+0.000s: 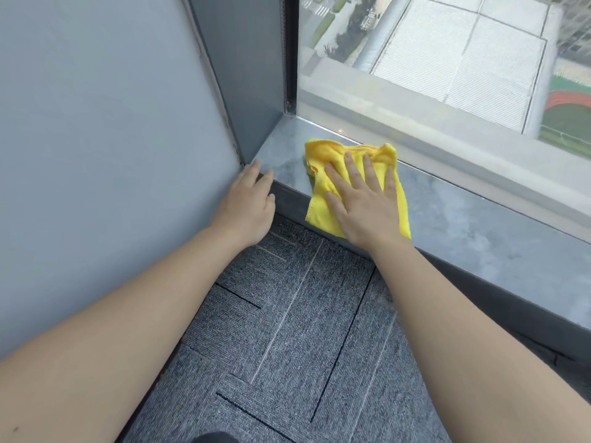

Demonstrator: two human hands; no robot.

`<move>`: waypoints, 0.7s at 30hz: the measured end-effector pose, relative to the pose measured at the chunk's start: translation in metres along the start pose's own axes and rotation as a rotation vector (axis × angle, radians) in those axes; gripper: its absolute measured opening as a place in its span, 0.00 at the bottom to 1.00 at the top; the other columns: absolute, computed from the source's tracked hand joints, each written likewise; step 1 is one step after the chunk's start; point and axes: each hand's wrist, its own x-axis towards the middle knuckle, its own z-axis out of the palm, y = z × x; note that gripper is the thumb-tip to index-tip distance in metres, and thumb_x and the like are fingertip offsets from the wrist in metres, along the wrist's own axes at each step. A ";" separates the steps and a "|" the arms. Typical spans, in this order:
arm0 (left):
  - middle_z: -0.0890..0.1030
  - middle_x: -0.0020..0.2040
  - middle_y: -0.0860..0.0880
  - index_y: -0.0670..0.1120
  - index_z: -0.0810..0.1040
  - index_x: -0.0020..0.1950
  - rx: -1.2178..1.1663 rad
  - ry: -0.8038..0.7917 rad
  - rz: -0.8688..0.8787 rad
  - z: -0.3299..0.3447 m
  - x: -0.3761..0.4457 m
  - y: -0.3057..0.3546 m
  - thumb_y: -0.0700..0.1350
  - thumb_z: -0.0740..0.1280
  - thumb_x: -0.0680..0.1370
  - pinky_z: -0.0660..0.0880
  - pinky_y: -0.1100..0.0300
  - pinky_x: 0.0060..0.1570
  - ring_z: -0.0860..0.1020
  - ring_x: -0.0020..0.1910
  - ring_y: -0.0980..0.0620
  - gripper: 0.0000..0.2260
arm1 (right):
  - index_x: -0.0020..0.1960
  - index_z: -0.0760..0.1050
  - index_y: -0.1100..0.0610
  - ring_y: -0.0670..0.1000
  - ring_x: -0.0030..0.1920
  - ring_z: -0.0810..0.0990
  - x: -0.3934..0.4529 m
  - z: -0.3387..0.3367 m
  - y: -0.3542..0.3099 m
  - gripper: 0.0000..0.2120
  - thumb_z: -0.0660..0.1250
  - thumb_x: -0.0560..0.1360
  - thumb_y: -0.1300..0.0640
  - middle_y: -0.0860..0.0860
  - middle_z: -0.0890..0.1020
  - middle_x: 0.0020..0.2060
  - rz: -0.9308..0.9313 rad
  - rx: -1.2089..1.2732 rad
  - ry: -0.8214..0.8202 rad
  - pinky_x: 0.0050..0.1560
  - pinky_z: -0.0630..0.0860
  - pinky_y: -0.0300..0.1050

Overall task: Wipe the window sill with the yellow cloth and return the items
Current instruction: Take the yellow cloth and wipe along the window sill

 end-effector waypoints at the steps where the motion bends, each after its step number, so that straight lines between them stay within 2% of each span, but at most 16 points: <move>1: 0.53 0.76 0.39 0.40 0.56 0.71 -0.002 -0.005 -0.008 0.000 0.000 0.001 0.40 0.53 0.79 0.46 0.54 0.73 0.50 0.75 0.42 0.21 | 0.75 0.45 0.43 0.54 0.77 0.39 -0.005 0.001 0.004 0.25 0.44 0.79 0.43 0.47 0.44 0.77 0.031 -0.002 0.004 0.73 0.36 0.61; 8: 0.54 0.75 0.39 0.38 0.56 0.71 -0.031 -0.007 -0.036 -0.004 -0.006 -0.005 0.39 0.53 0.79 0.48 0.56 0.73 0.53 0.75 0.44 0.21 | 0.76 0.40 0.48 0.61 0.75 0.35 -0.002 0.001 -0.001 0.33 0.46 0.77 0.37 0.52 0.39 0.77 0.398 0.139 -0.003 0.69 0.34 0.70; 11: 0.54 0.76 0.41 0.39 0.55 0.71 -0.072 -0.008 -0.043 -0.005 -0.007 -0.008 0.39 0.53 0.78 0.48 0.58 0.73 0.54 0.75 0.46 0.21 | 0.76 0.40 0.47 0.63 0.75 0.34 0.011 0.000 -0.012 0.32 0.45 0.77 0.37 0.52 0.38 0.77 0.428 0.158 0.003 0.67 0.34 0.71; 14: 0.54 0.76 0.43 0.40 0.54 0.72 -0.092 -0.016 -0.043 -0.006 -0.007 -0.008 0.37 0.52 0.78 0.48 0.59 0.72 0.53 0.75 0.48 0.22 | 0.75 0.42 0.45 0.61 0.76 0.35 0.022 0.001 -0.021 0.29 0.44 0.78 0.39 0.51 0.39 0.77 0.308 0.109 0.010 0.69 0.34 0.70; 21: 0.53 0.76 0.44 0.41 0.52 0.73 -0.127 -0.039 -0.074 -0.008 -0.006 -0.010 0.37 0.51 0.77 0.50 0.61 0.71 0.54 0.75 0.50 0.23 | 0.74 0.48 0.39 0.53 0.77 0.40 0.015 -0.002 -0.009 0.23 0.46 0.80 0.43 0.45 0.46 0.77 -0.149 -0.019 0.004 0.73 0.35 0.59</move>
